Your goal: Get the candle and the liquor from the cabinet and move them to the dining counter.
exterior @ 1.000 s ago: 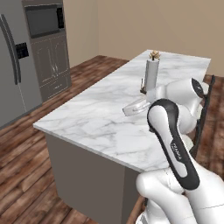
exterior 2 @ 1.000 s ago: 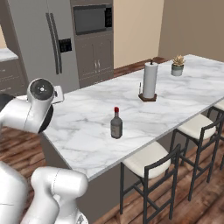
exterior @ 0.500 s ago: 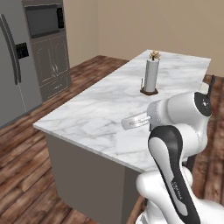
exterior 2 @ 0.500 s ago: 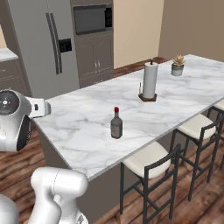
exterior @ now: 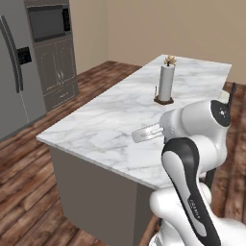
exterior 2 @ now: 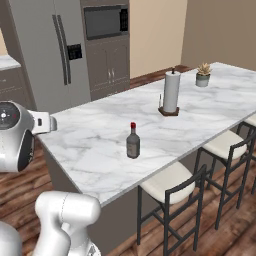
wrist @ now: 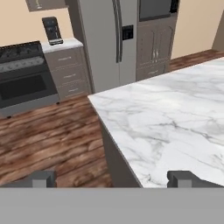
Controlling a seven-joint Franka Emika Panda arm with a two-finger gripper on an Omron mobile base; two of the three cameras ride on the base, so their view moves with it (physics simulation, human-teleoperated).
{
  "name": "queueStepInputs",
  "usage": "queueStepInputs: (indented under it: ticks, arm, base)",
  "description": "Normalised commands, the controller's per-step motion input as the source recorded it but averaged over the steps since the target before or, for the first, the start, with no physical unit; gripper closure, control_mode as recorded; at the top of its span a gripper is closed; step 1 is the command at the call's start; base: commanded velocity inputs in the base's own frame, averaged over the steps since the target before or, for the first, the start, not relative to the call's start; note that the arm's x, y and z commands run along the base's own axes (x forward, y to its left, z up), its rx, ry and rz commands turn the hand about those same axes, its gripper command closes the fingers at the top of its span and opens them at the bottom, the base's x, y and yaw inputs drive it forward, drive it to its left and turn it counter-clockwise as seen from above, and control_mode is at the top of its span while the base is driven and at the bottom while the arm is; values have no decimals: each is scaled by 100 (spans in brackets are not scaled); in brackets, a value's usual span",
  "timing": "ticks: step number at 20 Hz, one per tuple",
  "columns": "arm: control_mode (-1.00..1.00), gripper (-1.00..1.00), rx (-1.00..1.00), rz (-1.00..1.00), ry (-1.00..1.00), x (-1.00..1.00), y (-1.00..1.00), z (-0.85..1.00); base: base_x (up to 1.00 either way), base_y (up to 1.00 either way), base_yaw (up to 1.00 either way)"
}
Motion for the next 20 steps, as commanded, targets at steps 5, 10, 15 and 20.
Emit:
queueStepInputs:
  ticks: [5, 10, 15, 20]
  arm:
    - [100, -100, 0, 0, 0, -22, 3, -3]
    - [100, -100, 0, 0, 0, 0, 0, 0]
    - [100, -100, 0, 0, 0, 0, 0, 0]
    - [100, -100, 0, 0, 0, 0, 0, 0]
  base:
    - [-10, 4, 0]
    - [-38, 47, 2]
    - [-19, 82, 1]
    - [-4, 99, 0]
